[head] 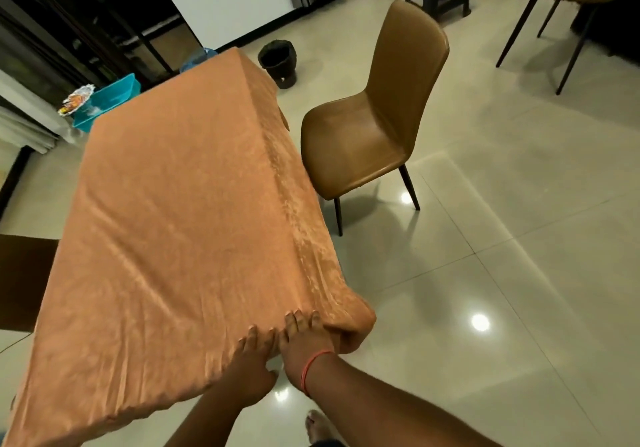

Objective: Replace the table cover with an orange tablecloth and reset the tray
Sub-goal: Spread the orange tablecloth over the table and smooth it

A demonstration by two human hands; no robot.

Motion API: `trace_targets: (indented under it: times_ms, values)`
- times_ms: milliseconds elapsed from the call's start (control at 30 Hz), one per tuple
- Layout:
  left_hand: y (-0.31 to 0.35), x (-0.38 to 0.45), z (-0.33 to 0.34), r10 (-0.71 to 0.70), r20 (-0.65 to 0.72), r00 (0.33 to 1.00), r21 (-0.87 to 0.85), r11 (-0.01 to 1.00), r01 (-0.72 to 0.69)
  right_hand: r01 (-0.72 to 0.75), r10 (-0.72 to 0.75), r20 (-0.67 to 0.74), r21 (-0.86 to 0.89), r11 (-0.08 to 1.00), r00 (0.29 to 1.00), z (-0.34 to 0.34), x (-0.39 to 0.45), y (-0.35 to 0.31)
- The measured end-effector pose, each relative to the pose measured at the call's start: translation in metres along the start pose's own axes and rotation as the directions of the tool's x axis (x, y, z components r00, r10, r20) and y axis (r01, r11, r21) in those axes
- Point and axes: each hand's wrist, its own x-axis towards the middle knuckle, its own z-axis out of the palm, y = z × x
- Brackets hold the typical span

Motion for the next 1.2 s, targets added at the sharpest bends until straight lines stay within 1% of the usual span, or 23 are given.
trace_targets:
  times_ms: [133,267,333,400,467,500,533,600,633,767,833,900,933,1000,1067,1200]
  values:
    - [0.026,-0.021,-0.015,-0.016,-0.013,1.000,-0.078,0.997,0.015,-0.005,0.005,0.024,-0.018,1.000,1.000,0.001,-0.005,0.003]
    - [0.037,-0.027,-0.016,0.014,-0.012,1.000,-0.100,0.995,-0.015,-0.024,0.026,0.050,-0.033,0.999,0.998,-0.005,-0.011,0.004]
    - [0.038,-0.028,-0.015,0.005,-0.012,1.000,-0.102,0.995,-0.006,-0.040,0.042,0.076,-0.027,0.999,0.996,-0.009,-0.014,0.001]
    - [0.041,-0.035,-0.019,0.044,-0.013,0.999,-0.085,0.995,-0.045,-0.065,0.071,0.108,-0.059,0.996,0.992,-0.015,-0.013,-0.005]
    - [0.049,-0.044,-0.025,0.113,-0.016,0.993,-0.037,0.993,-0.114,-0.103,0.120,0.155,-0.112,0.988,0.981,-0.021,-0.011,-0.008]
    - [0.050,-0.047,-0.027,0.144,-0.012,0.990,-0.041,0.989,-0.144,-0.106,0.127,0.175,-0.123,0.987,0.976,-0.025,-0.010,-0.007]
    - [0.043,-0.049,-0.027,0.147,-0.040,0.988,-0.077,0.986,-0.150,-0.084,0.108,0.181,-0.134,0.987,0.977,-0.031,-0.007,-0.010]
    - [0.022,-0.052,-0.023,0.119,-0.110,0.987,-0.168,0.976,-0.136,-0.040,0.064,0.152,-0.155,0.987,0.986,-0.040,-0.006,-0.014]
    - [0.011,-0.055,-0.018,0.095,-0.138,0.986,-0.187,0.975,-0.120,-0.032,0.052,0.122,-0.161,0.986,0.991,-0.043,-0.006,-0.014]
    - [-0.034,-0.072,0.002,-0.046,-0.192,0.980,-0.154,0.988,0.016,-0.027,0.027,-0.004,-0.086,0.996,1.000,-0.037,0.004,-0.025]
    - [-0.061,-0.078,0.015,-0.092,-0.214,0.973,-0.174,0.983,0.054,-0.015,0.013,-0.027,-0.072,0.997,1.000,-0.033,0.014,-0.035]
    - [-0.101,-0.079,0.030,-0.140,-0.222,0.965,-0.223,0.971,0.089,0.010,-0.011,-0.014,-0.073,0.997,1.000,-0.034,0.027,-0.055]
    - [-0.109,-0.078,0.032,-0.152,-0.235,0.960,-0.231,0.968,0.097,0.008,-0.008,-0.007,-0.065,0.998,1.000,-0.034,0.027,-0.056]
    - [-0.159,-0.077,0.046,-0.196,-0.269,0.943,-0.269,0.955,0.122,0.022,-0.022,0.000,-0.075,0.997,1.000,-0.038,0.048,-0.093]
    - [-0.184,-0.073,0.046,-0.207,-0.305,0.930,-0.267,0.955,0.125,0.008,-0.008,-0.022,-0.036,0.999,1.000,-0.041,0.055,-0.106]
    - [-0.309,-0.057,0.057,-0.262,-0.337,0.905,-0.355,0.925,0.135,-0.013,0.014,-0.067,0.020,1.000,0.998,-0.051,0.113,-0.209]
